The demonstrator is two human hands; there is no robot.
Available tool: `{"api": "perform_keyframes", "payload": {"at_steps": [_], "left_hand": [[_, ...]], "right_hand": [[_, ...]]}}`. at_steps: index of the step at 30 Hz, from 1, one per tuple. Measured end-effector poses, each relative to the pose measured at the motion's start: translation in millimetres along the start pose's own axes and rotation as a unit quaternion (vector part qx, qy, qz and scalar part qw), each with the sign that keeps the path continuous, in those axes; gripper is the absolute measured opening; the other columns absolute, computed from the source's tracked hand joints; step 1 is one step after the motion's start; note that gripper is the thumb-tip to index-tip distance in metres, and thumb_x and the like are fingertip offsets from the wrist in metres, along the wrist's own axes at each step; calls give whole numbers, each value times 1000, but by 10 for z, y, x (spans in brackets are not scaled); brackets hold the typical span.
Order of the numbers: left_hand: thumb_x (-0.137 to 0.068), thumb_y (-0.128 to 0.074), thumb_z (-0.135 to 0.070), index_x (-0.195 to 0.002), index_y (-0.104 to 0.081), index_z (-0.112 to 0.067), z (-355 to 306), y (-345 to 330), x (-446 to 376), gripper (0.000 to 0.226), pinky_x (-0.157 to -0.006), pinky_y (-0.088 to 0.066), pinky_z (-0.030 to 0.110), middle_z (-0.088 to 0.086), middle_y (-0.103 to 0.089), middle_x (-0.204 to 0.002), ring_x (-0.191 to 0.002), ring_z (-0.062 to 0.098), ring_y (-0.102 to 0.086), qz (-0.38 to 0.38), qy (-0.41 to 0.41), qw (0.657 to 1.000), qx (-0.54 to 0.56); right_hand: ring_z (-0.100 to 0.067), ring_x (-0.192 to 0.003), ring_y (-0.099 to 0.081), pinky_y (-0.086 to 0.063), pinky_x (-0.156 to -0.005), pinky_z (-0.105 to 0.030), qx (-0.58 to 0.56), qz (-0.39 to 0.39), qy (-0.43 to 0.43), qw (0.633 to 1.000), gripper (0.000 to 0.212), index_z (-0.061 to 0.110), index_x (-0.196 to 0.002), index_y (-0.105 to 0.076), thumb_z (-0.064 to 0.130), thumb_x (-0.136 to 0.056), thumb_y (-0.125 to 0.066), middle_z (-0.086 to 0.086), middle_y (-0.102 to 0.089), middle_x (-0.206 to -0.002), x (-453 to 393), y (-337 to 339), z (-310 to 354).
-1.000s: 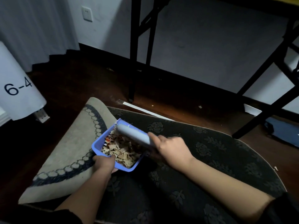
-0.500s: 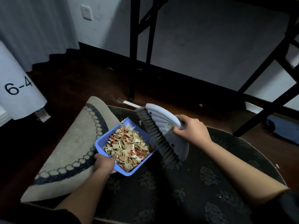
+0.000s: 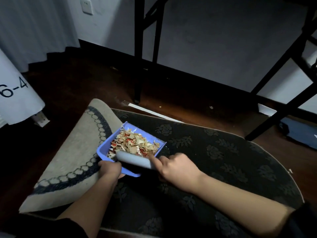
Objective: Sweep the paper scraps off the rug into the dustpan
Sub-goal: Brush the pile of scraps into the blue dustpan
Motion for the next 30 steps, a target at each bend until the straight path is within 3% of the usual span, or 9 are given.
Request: {"api": "perform_keyframes", "payload": {"at_steps": [2, 5, 6, 9, 11, 14, 20, 22, 30], "left_hand": [[-81, -68, -9, -121, -41, 0, 2, 42, -20, 49, -75, -57, 56, 23, -60, -108, -91, 39, -65, -16, 6, 1000, 12], [-82, -69, -9, -124, -41, 1, -16, 124, 40, 51, -73, -58, 53, 23, -59, -111, -93, 42, -65, -23, 13, 999, 38], [-84, -68, -8, -126, -39, 1, -16, 142, 48, 52, -72, -58, 51, 24, -58, -113, -95, 43, -65, -27, 14, 999, 39], [-84, -68, -9, -128, -34, -1, -17, 178, 55, 56, -79, -56, 54, 28, -55, -121, -100, 44, -62, -38, 5, 999, 19], [-84, -69, -9, -130, -31, 1, -10, 185, 60, 59, -82, -55, 51, 28, -54, -123, -104, 44, -60, -38, -8, 999, -2], [-84, -69, -11, -132, -28, 4, 19, 199, 41, 65, -85, -52, 50, 30, -51, -124, -107, 45, -58, -30, -21, 997, -62], [-85, -67, -11, -134, -28, 7, 90, 197, -98, 65, -92, -44, 44, 30, -47, -131, -115, 43, -53, 3, -60, 975, -213], [-85, -67, -12, -124, -31, 6, 97, 160, -119, 55, -92, -41, 41, 31, -46, -132, -119, 41, -51, 16, -70, 963, -260], [-89, -65, -22, -131, -28, 11, 66, -59, -369, 65, -85, -42, 41, 30, -47, -132, -119, 40, -51, 32, -69, 942, -328]], "right_hand": [[-16, -34, -49, -27, -36, -19, -22, 8, -20, 1000, 46, 13, -112, -66, 25, -77, -39, 3, -57, -59, 57, 11, -57], [-20, -41, -59, -38, -33, -22, -111, 11, -128, 985, 50, 20, -108, -66, 41, -74, -37, 2, -66, -66, 63, 78, -323], [-22, -50, -65, -44, -37, -26, -131, 16, -180, 975, 47, 24, -109, -64, 44, -76, -39, 2, -69, -72, 59, 118, -423], [-27, -89, -68, -52, -69, -35, -192, 68, -310, 929, 43, 33, -126, -52, 45, -84, -51, 1, -71, -100, 53, 161, -722], [-29, -96, -65, -50, -74, -35, -200, 80, -355, 910, 45, 35, -129, -48, 45, -86, -53, 1, -69, -105, 40, 144, -859], [-28, -91, -66, -48, -69, -34, -175, 79, -379, 905, 44, 33, -130, -46, 43, -87, -50, 1, -69, -101, 23, -58, -1051], [-30, -84, -65, -38, -57, -30, -127, 168, -387, 898, 36, 20, -124, -44, 37, -92, -49, -5, -67, -98, 83, -857, -1295], [-31, -83, -66, -37, -56, -30, -125, 188, -405, 886, 31, 17, -119, -45, 34, -93, -48, -6, -67, -97, 143, -1125, -1326], [-31, -90, -66, -36, -59, -30, -119, 245, -435, 858, 24, 12, -114, -48, 27, -95, -45, -8, -68, -101, 201, -1826, -1224]]}}
Point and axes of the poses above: each hand's wrist, its own x-axis away from the middle knuckle, its own y-axis out of the back of the hand, z = x × y, the point moved 4 cm from there along -x, towards the middle knuckle
